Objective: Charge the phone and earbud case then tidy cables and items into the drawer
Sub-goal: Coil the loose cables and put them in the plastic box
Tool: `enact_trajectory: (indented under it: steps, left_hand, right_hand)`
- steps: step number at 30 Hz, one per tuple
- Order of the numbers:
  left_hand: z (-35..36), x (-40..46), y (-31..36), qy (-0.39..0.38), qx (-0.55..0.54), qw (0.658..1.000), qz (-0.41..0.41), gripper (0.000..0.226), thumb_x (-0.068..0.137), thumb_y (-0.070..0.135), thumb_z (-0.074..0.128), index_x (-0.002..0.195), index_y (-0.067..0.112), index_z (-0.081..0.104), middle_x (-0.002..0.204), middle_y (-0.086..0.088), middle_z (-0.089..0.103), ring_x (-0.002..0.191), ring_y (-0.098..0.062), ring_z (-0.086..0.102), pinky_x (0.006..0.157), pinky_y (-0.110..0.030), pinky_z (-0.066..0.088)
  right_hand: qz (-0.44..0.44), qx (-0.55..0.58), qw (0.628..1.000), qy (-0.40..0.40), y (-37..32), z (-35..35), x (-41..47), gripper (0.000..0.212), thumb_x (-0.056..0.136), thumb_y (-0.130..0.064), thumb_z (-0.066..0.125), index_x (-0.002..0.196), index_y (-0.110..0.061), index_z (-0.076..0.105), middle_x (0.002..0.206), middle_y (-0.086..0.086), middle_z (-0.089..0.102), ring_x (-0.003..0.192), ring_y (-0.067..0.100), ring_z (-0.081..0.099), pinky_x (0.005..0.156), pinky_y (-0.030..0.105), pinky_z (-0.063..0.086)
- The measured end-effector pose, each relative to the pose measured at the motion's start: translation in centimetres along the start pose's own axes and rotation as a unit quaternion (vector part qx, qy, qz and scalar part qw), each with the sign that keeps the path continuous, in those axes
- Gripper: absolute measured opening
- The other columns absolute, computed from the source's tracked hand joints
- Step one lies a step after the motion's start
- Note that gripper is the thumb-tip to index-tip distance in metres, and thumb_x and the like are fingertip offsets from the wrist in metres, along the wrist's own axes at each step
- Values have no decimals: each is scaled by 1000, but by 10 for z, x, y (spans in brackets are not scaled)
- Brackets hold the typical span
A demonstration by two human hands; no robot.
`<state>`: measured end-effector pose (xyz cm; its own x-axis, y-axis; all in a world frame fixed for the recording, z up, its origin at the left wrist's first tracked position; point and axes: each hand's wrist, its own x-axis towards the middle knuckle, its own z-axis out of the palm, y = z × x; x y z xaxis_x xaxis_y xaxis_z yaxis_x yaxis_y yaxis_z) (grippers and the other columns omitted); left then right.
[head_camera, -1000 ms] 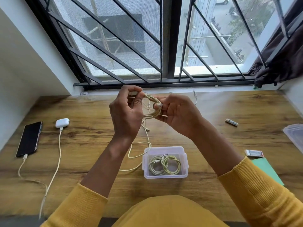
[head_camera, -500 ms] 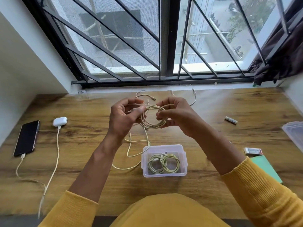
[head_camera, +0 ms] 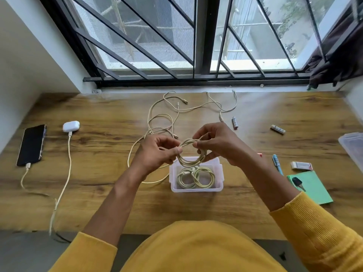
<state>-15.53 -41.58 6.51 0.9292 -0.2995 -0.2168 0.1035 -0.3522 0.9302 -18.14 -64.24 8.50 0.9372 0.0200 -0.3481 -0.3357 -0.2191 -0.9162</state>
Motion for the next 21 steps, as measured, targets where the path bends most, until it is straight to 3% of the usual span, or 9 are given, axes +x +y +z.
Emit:
enact_trajectory:
  steps: [5,10,13,18,21]
  left_hand:
    - [18,-8,-18,9,95,995,-28,8,85,16,88,86,21,82,74,-1,80,66,-17,74,68,-42,66]
    - [38,-20,-21,53,255,965,-28,7,82,36,87,83,30,83,75,16,77,76,1,73,68,-21,51]
    - [45,-25,-23,77,310,947,-8,9,84,40,83,84,31,83,77,15,77,76,-4,72,66,-21,48]
    - [54,-25,-30,119,411,903,41,16,84,43,81,94,30,82,88,4,80,87,-21,74,84,-37,58]
    - [60,-27,-34,105,446,888,43,20,88,41,81,102,27,80,91,-2,80,87,-24,74,79,-34,59]
  right_hand:
    - [35,-46,998,32,24,7,-7,7,92,-4,78,96,0,74,70,11,65,68,22,70,63,50,66]
    - [10,-232,966,110,46,14,-15,11,82,-25,87,87,-24,77,76,-7,74,76,12,73,74,38,64]
    - [-13,-277,948,153,54,21,-21,15,78,-32,88,84,-26,75,79,-10,73,79,8,70,72,33,60]
    - [-33,-282,946,155,65,35,-19,7,82,-21,84,85,-23,78,81,-7,74,77,9,70,73,38,64]
    - [-40,-301,941,152,70,39,-18,6,83,-15,79,86,-21,79,82,-4,75,76,13,71,73,41,64]
